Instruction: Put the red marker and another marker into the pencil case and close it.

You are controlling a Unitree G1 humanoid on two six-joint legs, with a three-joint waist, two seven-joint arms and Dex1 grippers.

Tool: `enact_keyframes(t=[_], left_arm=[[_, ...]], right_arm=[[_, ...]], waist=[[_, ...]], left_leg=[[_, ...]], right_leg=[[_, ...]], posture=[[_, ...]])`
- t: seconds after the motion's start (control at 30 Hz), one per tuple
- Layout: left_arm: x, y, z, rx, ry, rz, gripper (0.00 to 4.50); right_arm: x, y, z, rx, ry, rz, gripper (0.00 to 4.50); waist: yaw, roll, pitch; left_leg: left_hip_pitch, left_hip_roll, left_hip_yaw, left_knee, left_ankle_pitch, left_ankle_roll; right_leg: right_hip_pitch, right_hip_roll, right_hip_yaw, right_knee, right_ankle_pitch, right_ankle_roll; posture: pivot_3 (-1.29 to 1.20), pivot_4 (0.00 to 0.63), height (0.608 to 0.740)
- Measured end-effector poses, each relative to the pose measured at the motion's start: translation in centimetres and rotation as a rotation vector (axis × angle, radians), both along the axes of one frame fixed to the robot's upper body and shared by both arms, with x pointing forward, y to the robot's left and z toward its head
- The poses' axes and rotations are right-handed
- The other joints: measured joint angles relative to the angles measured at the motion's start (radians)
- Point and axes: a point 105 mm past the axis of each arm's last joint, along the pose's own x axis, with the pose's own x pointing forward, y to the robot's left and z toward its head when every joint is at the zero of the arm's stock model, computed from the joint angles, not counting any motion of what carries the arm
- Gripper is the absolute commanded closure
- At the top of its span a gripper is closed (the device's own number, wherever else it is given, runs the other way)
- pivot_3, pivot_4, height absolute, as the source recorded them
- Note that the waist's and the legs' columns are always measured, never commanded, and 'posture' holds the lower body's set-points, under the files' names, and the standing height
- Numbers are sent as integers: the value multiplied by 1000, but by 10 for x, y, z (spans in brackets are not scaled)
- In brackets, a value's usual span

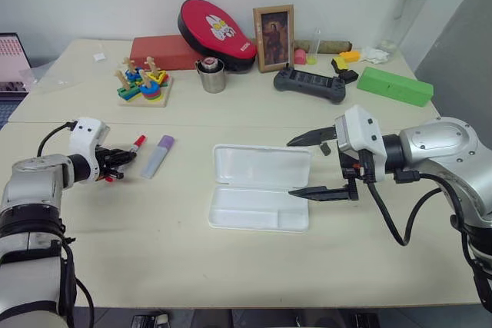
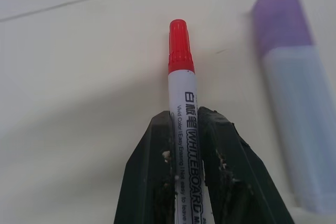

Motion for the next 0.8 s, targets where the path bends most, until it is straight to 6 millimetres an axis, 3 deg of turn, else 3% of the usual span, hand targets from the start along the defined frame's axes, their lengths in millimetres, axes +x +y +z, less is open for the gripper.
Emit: enact_keyframes(t=[0.13,0.2,0.4,0.53,0.63,0.8], left_arm=[[-6,-29,48,67,-100,-145,4085],[-12,-48,61,75,-122,-224,4085],[-24,-80,73,72,-133,-345,4085],[-52,-147,84,66,-155,-685,4085],[-61,-177,79,32,-159,-822,4085],[-66,-203,39,60,-76,-958,4085]], right_arm=[[-1,-3,-5,-10,10,0,0],[-1,-4,-6,-14,6,3,0],[0,-5,-7,-26,-16,-2,0],[3,-12,-13,-52,-23,-20,0],[8,-18,-18,-93,-56,-39,0],[8,-19,-21,-99,-57,-38,0]], waist=[[-3,0,0],[-4,0,0],[-6,0,0],[1,0,0],[-1,0,0],[-11,0,0]], left_leg=[[0,0,0,0,0,0],[0,0,1,0,0,0],[0,0,1,0,0,0],[0,0,1,0,0,0],[1,0,1,0,0,0],[1,0,1,1,0,0]], right_leg=[[0,0,1,0,0,0],[0,0,1,0,0,0],[0,0,1,0,-1,1],[0,0,1,-1,0,0],[1,0,1,0,-1,1],[1,0,2,0,-1,1]], posture=[[0,150,740],[0,150,740],[0,150,740],[0,150,740],[0,150,740],[0,150,740]])
